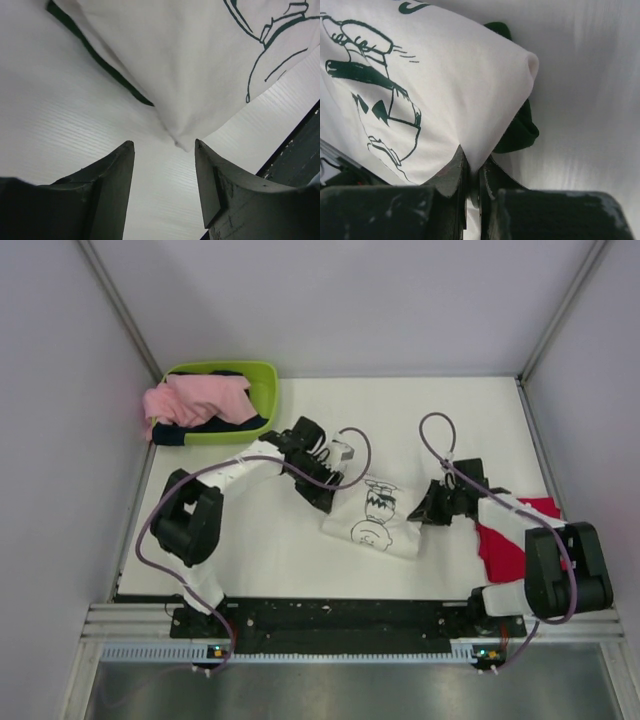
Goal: Fold and stack the t-shirts
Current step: Put the neatly folded tshirt into the corner of the board with the right arm
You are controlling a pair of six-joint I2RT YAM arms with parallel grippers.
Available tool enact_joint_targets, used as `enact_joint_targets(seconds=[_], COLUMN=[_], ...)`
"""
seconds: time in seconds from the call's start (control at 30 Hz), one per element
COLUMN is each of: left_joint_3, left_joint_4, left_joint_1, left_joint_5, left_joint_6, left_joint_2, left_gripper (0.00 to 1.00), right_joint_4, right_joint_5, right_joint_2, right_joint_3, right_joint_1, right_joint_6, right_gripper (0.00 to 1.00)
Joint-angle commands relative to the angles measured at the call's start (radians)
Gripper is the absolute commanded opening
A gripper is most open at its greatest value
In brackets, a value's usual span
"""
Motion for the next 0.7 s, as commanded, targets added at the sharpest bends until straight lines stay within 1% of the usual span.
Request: enact_joint_targets(seconds=[0.0,0.07,0.1,0.17,0.23,0.37,0.47,0.67], left_joint_3=[0.102,0.119,0.124,0.125,0.128,0.108,0.131,0.150], left_joint_4=[-0.022,-0.025,-0.022,-0.013,-0.010,0.019,0.005,0.001], left_joint_1=[0.061,0.089,0.102,0.128,0.145,0.188,0.210,0.221], left_joint_5=[-0.049,-0.058,-0.060,-0.067,-0.073,-0.075,-0.061,-0.032], left_joint_6=[0.049,0.055,0.055,0.055,0.061,0.067,0.055,0.046], left_joint_2=[-0.086,-0.100,-0.108,-0.118,-0.129,-0.157,-0.151,-0.163], left_gripper=[0.58,0.61,0.64,0.69,0.72,0.76,0.77,0.79], right_joint_4=[-0.250,-0.352,-0.395,-0.436,-0.469,-0.590,-0.684,-0.821], right_joint_5=[0.100,0.152,0.188,0.208,0.266,0.366,0.439,0.534], right_joint_2=[-0.064,-0.081,-0.094,-0.134,-0.167,-0.179,-0.180,-0.251], right_joint_3=[0.182,0.244,0.282,0.325,0.365,0.455,0.512,0.557], right_joint_1=[-0.013,-0.013,-0.014,-0.014,-0.014,-0.014,-0.014,-0.014], right_joint_6=[-0.306,-0.437,-0.472,-0.543,-0.610,-0.747,-0.822,-0.939], right_gripper=[0.00,0.00,0.00,0.00,0.00,0.00,0.00,0.00])
